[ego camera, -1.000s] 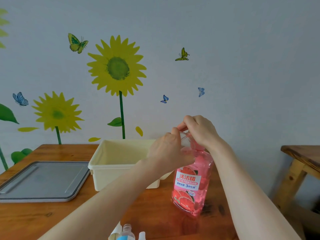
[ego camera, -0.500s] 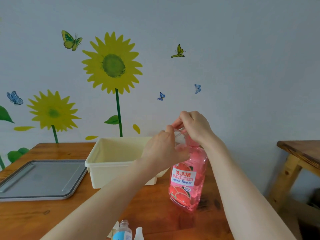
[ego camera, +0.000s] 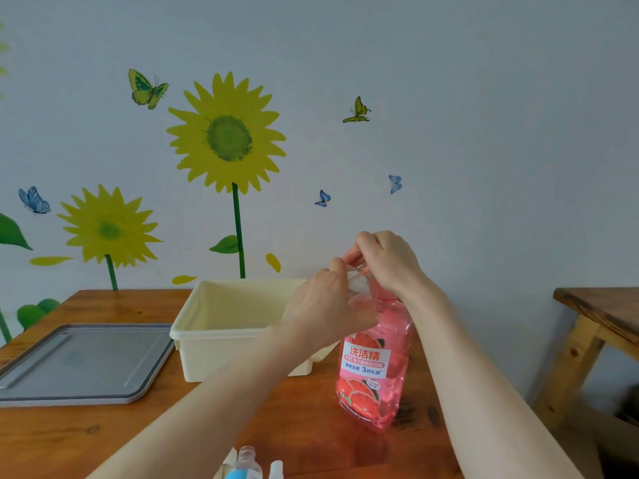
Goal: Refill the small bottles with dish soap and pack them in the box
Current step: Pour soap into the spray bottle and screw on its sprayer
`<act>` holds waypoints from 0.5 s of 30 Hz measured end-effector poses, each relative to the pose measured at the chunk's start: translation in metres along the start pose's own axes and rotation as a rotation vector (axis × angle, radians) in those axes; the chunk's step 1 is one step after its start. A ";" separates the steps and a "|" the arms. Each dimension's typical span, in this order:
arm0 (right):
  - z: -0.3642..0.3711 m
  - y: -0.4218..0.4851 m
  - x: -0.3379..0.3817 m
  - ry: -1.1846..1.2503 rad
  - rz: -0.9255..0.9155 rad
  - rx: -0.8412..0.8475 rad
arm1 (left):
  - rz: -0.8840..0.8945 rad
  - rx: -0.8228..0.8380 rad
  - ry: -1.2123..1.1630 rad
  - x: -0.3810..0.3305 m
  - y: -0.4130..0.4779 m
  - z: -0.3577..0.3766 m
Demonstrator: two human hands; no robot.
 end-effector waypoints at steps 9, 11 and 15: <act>-0.001 0.001 0.012 0.011 0.016 0.041 | 0.003 0.034 0.001 -0.004 0.000 -0.010; -0.002 0.001 0.011 0.016 0.003 0.025 | 0.010 0.033 -0.004 -0.005 0.000 -0.009; 0.001 -0.004 0.003 0.019 -0.026 -0.017 | -0.022 0.045 -0.004 0.000 -0.004 0.002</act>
Point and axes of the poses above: each hand's wrist, its own y-axis towards the middle knuckle, its own z-axis out of the palm, x = y × z, the point moved 10 cm from there along y, towards the middle knuckle, and after that the axes turned 13 degrees about y, right-handed, at the moved point
